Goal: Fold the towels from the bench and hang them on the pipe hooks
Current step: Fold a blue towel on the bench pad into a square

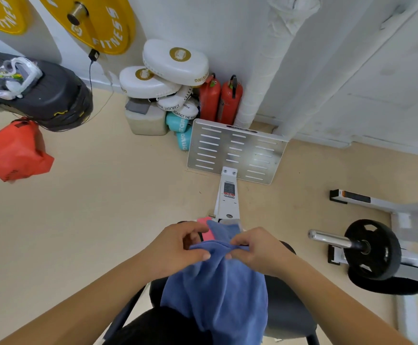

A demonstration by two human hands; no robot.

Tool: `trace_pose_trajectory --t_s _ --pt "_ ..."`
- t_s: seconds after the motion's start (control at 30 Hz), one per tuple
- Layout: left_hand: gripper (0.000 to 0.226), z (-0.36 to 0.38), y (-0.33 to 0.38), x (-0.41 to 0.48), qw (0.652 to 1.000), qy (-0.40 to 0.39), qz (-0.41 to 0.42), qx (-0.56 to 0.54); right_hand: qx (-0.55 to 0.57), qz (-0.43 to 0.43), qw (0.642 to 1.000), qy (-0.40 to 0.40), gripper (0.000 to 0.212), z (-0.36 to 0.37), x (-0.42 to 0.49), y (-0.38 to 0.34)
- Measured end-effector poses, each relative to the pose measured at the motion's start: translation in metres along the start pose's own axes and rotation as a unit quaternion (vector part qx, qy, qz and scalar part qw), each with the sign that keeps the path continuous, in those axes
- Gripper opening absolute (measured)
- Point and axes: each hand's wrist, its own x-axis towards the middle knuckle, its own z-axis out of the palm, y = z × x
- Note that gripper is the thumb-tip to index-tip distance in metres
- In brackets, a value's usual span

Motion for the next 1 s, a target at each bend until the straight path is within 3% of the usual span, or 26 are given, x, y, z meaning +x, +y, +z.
trace_pose_trajectory --t_s 0.13,0.27,0.37,0.53,0.67,0.73,0.87,1.0 --pt "0.01 0.019 -0.008 -0.01 0.998 -0.011 0.007 0.06 -0.059 0.004 0.998 -0.007 0.028 0.001 -0.036 0.0" --pt "0.012 0.045 0.004 -0.037 0.998 0.034 0.044 0.033 -0.105 0.013 0.993 -0.059 0.03 0.003 -0.073 0.002" --pt "0.009 0.071 0.031 -0.063 0.994 0.044 0.088 0.045 -0.046 -0.031 0.997 -0.059 0.007 0.0 -0.109 -0.008" --pt "0.023 0.122 0.08 -0.106 0.986 0.066 0.147 0.044 0.132 -0.091 0.983 0.087 0.011 0.008 -0.182 -0.028" --pt "0.034 0.146 0.097 -0.127 0.982 0.087 0.159 0.054 0.115 -0.085 0.972 0.186 0.03 0.018 -0.224 -0.017" --pt "0.034 0.153 0.097 -0.139 0.98 0.044 0.148 0.126 0.128 -0.076 0.961 0.231 0.021 0.015 -0.242 -0.011" --pt "0.027 0.153 0.078 -0.156 0.963 0.009 0.124 0.24 0.201 -0.049 0.912 0.354 0.018 -0.008 -0.274 0.0" --pt "0.036 0.133 0.078 -0.164 0.953 0.073 0.118 0.269 0.245 -0.035 0.871 0.423 0.019 -0.033 -0.307 0.008"
